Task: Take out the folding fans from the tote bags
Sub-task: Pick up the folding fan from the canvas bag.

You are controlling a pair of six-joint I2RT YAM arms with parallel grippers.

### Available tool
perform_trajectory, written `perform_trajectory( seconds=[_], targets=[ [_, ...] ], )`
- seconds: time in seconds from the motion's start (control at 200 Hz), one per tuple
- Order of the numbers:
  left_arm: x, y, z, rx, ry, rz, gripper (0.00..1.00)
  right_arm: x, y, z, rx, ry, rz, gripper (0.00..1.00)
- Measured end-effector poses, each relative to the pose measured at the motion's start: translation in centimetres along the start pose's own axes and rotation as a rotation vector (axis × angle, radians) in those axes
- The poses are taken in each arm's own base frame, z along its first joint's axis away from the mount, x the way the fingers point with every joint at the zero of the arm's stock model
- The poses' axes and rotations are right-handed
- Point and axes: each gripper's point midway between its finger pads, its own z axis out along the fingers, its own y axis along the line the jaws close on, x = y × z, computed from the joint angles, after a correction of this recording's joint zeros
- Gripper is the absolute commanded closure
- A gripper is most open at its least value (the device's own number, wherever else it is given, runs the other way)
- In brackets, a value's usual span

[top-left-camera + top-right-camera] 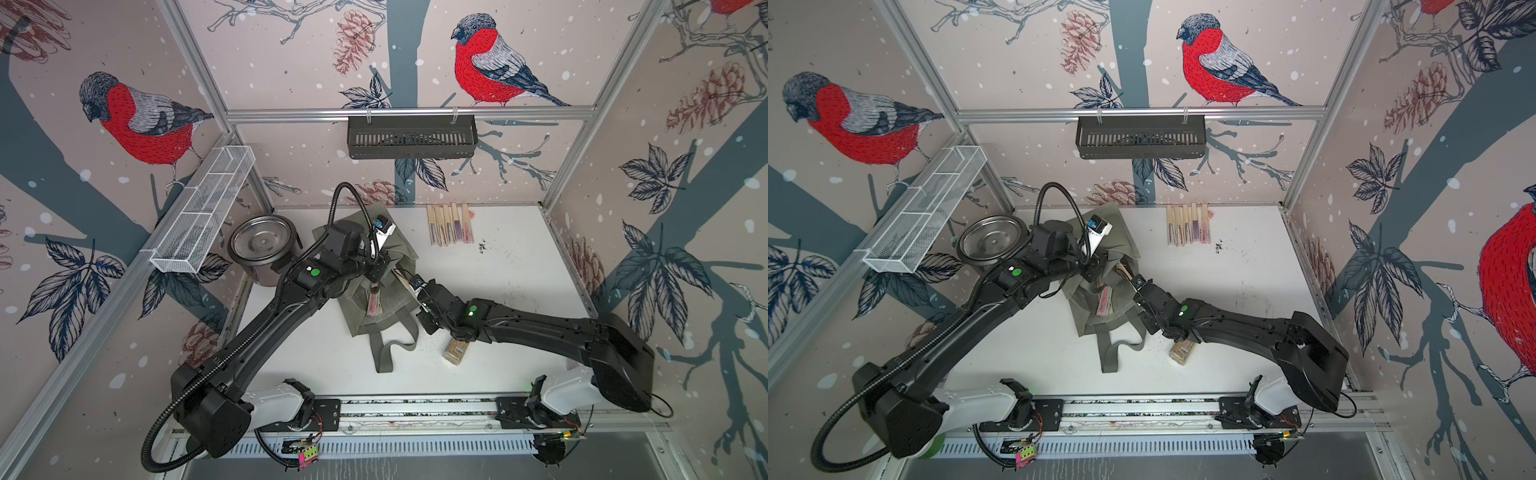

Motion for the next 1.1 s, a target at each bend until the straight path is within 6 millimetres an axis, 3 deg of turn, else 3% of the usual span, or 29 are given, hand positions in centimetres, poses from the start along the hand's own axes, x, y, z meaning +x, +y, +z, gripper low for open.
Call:
perform_trajectory(
  seconds=[0.165, 0.285, 0.415, 0.515, 0.83, 1.101],
  targets=[
    [0.0, 0.3, -0.1, -0.015, 0.000, 0.000, 1.00, 2.0, 1.4, -1.4, -0.060, 0.048, 0.048, 0.91],
    [0.0, 0.3, -0.1, -0.021, 0.000, 0.000, 1.00, 4.0, 2.7, -3.2, -0.137, 0.086, 0.104, 0.91],
    [0.0, 0.4, -0.1, -0.022, 0.000, 0.000, 1.00, 5.2, 2.9, -5.5, -0.182, 0.095, 0.177, 0.91],
    [0.0, 0.4, -0.1, -0.022, 0.000, 0.000, 1.00, 5.1, 3.3, -7.5, -0.236, 0.071, 0.222, 0.91],
    [0.0, 0.4, -0.1, -0.023, -0.001, 0.000, 1.00, 5.1, 1.6, -11.8, -0.276, 0.019, 0.322, 0.92],
    [0.0, 0.4, -0.1, -0.023, -0.001, 0.000, 1.00, 1.8, -2.3, -16.6, -0.273, -0.190, 0.431, 0.92]
  ],
)
